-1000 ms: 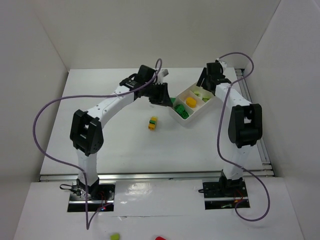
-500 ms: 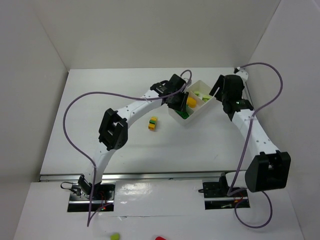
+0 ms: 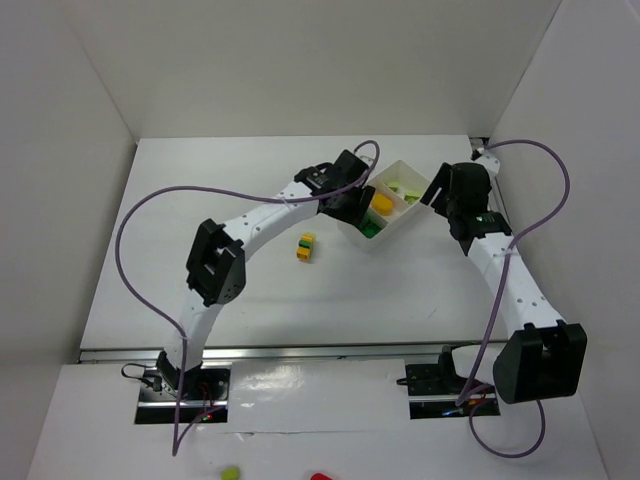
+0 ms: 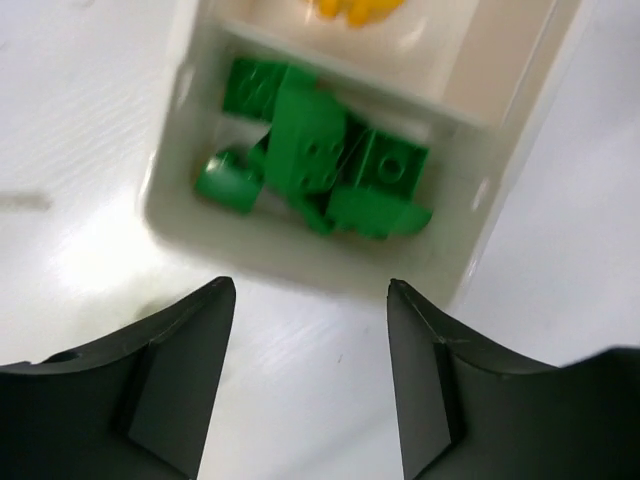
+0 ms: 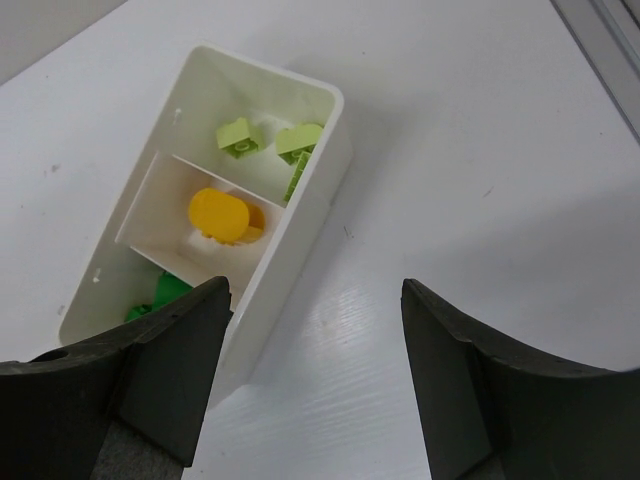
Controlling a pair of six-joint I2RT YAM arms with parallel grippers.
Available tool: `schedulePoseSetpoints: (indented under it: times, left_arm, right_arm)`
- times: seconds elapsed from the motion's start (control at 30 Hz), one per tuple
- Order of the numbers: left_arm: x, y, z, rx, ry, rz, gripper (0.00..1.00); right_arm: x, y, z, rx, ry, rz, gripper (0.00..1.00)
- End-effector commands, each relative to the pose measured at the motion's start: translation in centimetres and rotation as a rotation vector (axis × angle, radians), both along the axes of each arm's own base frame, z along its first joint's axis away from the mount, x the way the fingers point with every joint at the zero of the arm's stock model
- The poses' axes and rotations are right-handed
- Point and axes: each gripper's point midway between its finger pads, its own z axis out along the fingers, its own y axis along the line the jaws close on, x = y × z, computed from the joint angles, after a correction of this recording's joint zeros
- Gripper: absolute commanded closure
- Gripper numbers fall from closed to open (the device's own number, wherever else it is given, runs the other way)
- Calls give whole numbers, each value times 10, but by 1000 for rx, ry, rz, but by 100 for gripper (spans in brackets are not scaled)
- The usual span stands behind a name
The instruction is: Sort the legos into containers by color
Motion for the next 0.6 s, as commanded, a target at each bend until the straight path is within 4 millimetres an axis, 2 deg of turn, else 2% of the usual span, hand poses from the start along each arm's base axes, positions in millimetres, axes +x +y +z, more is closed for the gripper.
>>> schedulePoseSetpoints:
  times: [0.0,0.03,0.07,0.1,0.13,0.23,0.27,0.4,0.47,0.57]
  left_arm:
    - [-16,35,77,-12,-126,87,29]
    - [-22,56,59,66,-119,138,29]
    - [-24,67,59,82,-132,171,29]
    - [-28,77,58,102,-135,194,24]
    - [-37,93,51,135,-130,226,12]
    - [-44,111,34,142,-94,267,4]
    - [-51,116,19,168,-64,272,2]
    - [-52,119,-12,165,3,295,2]
    - [-50,111,-20,142,20,289,2]
    - [-49,121,-39,167,60,329,1]
  right_arm:
    - [-9,-2,13,14,-33,-13,24]
    - [-10,-2,16,14,-42,-13,24]
    - [-10,-1,16,11,-40,0,24]
    - [-11,-1,20,12,-50,0,24]
    - [-11,-1,20,12,-50,0,24]
    - [-12,3,15,24,-40,22,24]
    - [-12,3,15,24,-40,22,24]
    - [-11,7,12,34,-30,40,24]
    - [-11,7,12,34,-30,40,24]
    - [-11,7,12,34,-30,40,24]
